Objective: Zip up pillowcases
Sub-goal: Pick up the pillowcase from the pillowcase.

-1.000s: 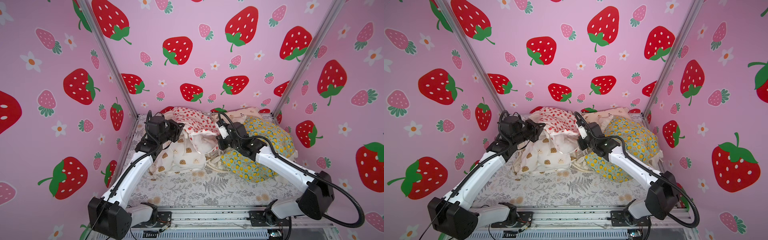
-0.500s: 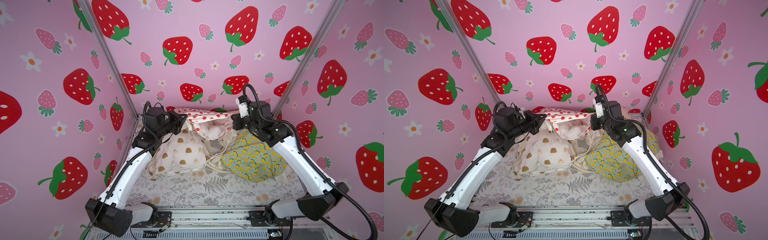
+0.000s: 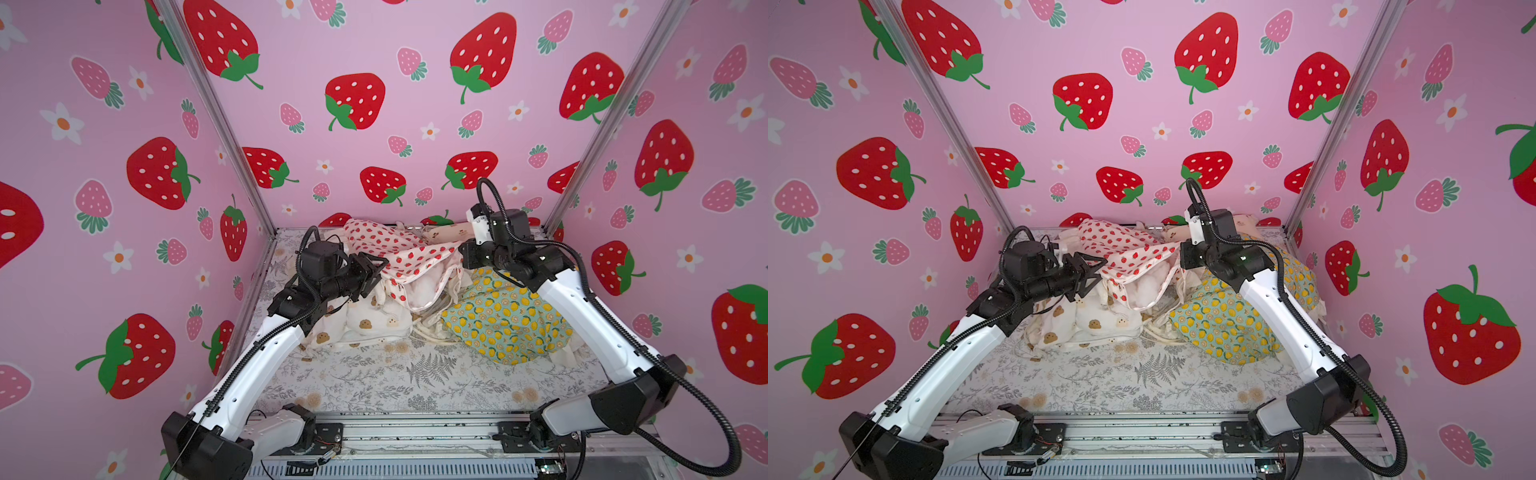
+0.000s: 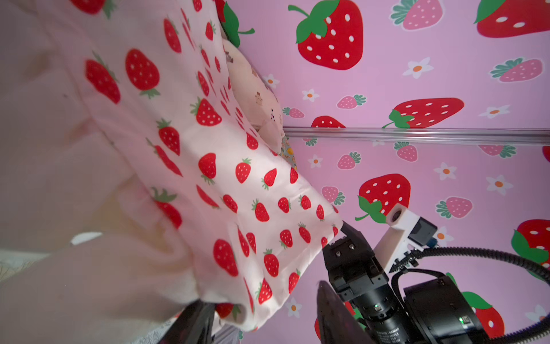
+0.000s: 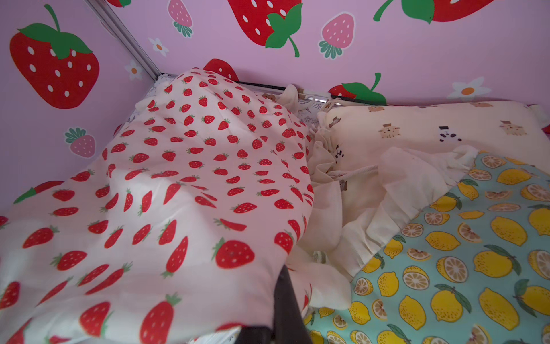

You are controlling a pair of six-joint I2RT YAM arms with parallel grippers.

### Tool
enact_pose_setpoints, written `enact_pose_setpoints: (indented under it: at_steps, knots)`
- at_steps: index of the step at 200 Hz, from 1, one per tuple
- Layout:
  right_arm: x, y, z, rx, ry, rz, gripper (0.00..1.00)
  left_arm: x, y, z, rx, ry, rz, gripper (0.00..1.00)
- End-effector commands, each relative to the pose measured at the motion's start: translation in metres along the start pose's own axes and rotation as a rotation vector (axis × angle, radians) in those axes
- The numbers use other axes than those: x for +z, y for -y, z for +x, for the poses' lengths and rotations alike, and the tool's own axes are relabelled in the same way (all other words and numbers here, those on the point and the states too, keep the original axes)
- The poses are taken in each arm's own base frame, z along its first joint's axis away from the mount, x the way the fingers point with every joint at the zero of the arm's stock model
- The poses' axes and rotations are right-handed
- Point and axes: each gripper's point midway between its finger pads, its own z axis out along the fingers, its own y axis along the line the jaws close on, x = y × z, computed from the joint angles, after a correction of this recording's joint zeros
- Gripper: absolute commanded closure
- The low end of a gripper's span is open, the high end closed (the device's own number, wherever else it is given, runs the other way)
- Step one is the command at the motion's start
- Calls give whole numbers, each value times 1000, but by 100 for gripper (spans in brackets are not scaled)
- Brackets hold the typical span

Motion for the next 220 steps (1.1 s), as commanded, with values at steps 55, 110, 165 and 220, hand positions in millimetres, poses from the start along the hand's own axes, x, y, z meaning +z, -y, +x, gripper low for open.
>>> enact_pose_setpoints:
  at_steps: [55,110,165,220]
  knots:
    - [-6,-2,-12,40,0,-6,100,-29,-47,24,275,30,-83,14]
    - [-5,-2,-13,43,-6,-4,100,-9,-75,23,247,143,-48,9]
    - [-4,4,-9,39,-15,24,100,22,-41,14,426,166,137,10]
    - [3,14,-1,46,-42,61,100,32,-18,7,472,190,201,36]
